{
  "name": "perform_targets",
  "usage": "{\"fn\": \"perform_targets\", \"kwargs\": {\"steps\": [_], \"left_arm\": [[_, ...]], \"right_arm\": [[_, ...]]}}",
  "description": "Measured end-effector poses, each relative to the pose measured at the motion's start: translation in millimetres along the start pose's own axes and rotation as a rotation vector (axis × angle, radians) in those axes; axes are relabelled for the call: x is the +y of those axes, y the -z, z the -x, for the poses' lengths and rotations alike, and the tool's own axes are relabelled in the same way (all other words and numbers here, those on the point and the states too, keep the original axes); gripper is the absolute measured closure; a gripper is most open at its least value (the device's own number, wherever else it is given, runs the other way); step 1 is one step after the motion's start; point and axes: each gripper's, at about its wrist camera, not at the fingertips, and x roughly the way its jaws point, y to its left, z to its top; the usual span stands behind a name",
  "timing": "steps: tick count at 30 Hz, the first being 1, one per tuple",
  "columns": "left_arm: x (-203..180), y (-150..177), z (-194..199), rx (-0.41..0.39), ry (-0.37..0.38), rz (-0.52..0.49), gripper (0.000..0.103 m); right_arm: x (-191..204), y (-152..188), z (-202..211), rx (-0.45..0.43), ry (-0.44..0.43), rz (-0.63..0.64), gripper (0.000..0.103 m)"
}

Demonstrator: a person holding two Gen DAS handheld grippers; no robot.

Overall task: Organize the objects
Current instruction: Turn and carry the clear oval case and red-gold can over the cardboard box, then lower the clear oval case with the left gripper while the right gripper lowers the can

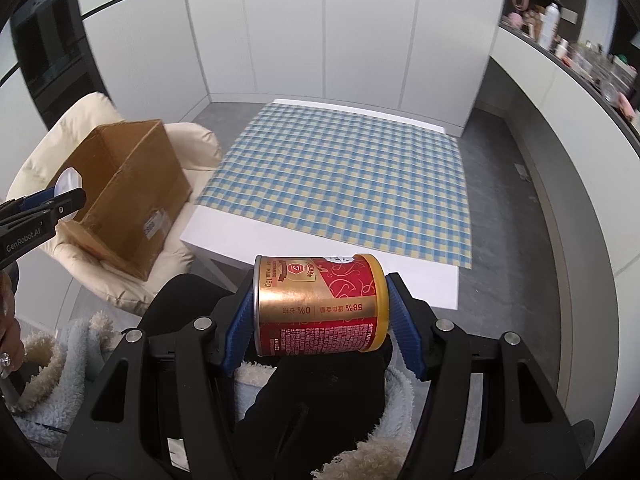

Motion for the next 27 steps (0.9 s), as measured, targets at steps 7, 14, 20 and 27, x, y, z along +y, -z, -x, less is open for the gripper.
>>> {"fn": "perform_targets", "kwargs": {"steps": [7, 14, 20, 27], "left_arm": [[40, 10, 2, 0.009, -0.066, 0.079, 0.052], [94, 26, 5, 0.029, -0.139, 0.180, 0.052], [139, 41, 8, 0.050, -0.202, 0.271, 0.052], [171, 51, 4, 0.063, -0.259, 0.327, 0.052]], "right_arm": [[42, -14, -15, 0.003, -0.066, 0.090, 0.039], [102, -29, -35, 0.020, -0.153, 0.211, 0.039], [159, -39, -48, 0.026, -0.228, 0.327, 0.039], [219, -43, -56, 0.025, -0.293, 0.443, 0.039]]}}
